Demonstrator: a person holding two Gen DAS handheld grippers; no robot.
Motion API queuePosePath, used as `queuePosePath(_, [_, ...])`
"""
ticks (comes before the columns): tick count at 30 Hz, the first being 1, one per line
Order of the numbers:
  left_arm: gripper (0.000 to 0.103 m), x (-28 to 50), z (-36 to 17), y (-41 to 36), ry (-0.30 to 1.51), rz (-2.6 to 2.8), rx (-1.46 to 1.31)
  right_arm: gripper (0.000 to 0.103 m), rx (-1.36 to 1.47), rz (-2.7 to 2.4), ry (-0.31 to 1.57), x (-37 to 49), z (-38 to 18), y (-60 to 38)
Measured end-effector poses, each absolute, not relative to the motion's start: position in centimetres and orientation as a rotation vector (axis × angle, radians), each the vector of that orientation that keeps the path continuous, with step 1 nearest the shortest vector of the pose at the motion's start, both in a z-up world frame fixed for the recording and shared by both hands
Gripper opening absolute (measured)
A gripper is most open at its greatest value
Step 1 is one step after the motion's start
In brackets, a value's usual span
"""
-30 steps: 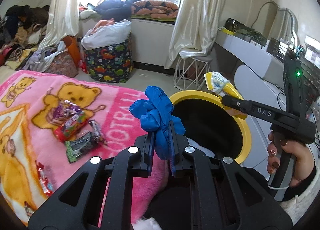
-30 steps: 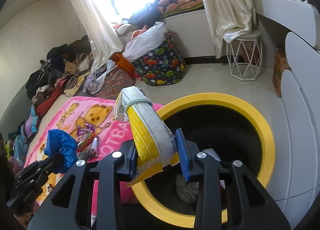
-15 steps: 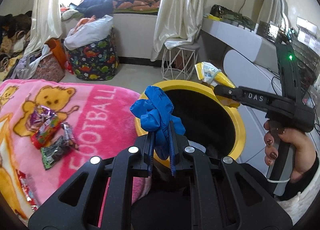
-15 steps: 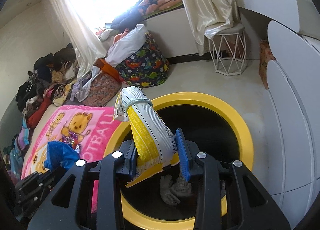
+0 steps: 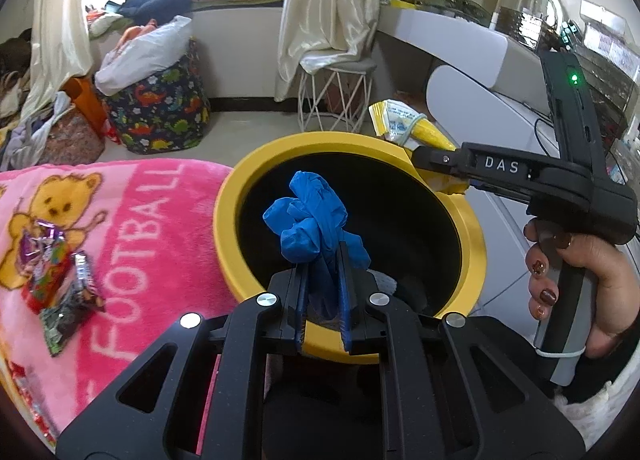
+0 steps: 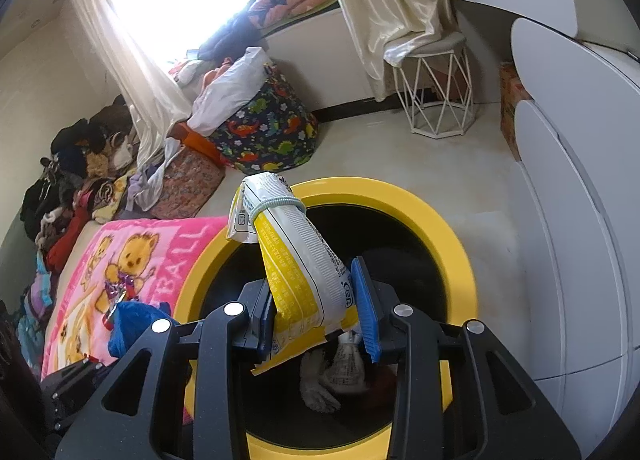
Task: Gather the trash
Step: 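Open both tools to drop the cloth and snack bag into the bin, then move both tools back over the remaining wrappers on the blanket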
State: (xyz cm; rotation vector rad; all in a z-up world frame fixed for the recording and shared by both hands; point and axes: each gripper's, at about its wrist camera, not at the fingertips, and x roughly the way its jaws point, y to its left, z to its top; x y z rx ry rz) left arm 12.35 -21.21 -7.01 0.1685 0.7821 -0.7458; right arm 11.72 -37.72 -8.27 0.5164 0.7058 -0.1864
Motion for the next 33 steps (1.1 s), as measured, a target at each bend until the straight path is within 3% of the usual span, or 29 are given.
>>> queuePosePath(5, [0.010, 12.8, -7.8, -22.4, 0.802, -0.771, 0.175, 0.036, 0.539, -0.199, 0.702, 11.7, -8.6, -38.3])
queuePosePath(7, [0.025, 12.7, -8.0, -22.6, 0.783, -0.748, 0.200, 0.054, 0.576, -0.202, 0.696, 11.6, -8.8, -38.8])
queuePosePath(8, [0.047, 12.6, -8.0, -22.6, 0.773, -0.734, 0.211, 0.061, 0.587, -0.205, 0.692, 11.5, -8.8, -39.0])
queuePosePath(9, [0.062, 12.7, -8.0, -22.5, 0.768, -0.724, 0.206, 0.063, 0.594, -0.212, 0.689, 11.5, -8.8, -39.2])
queuePosePath(14, [0.091, 12.9, -7.5, -21.0, 0.763, -0.691, 0.128, 0.070, 0.590, -0.223, 0.687, 11.6, -8.8, -39.1])
queuePosePath(33, [0.092, 12.5, -5.6, -14.5, 0.710, -0.523, 0.031, 0.073, 0.447, -0.185, 0.649, 12.4, -6.7, -34.9])
